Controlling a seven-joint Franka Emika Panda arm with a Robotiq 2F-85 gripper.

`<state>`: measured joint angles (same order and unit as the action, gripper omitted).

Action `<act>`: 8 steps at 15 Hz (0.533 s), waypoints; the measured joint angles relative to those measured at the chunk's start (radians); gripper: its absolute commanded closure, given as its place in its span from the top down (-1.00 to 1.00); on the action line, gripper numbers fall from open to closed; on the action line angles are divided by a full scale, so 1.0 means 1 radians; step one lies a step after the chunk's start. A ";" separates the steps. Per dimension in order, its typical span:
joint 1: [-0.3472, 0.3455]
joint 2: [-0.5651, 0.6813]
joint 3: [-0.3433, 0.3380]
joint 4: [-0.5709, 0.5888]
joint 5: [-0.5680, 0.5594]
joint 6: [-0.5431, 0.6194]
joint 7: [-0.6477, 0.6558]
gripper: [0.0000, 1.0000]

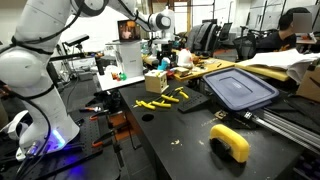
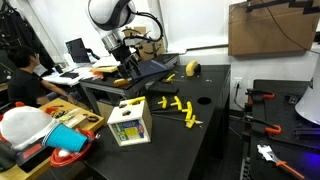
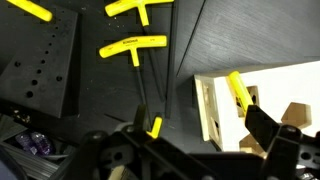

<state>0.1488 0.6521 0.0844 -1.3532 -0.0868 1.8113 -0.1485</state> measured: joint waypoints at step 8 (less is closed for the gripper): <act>-0.009 -0.002 0.029 -0.074 0.000 0.014 -0.049 1.00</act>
<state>0.1400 0.6500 0.1132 -1.4274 -0.0863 1.8249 -0.1975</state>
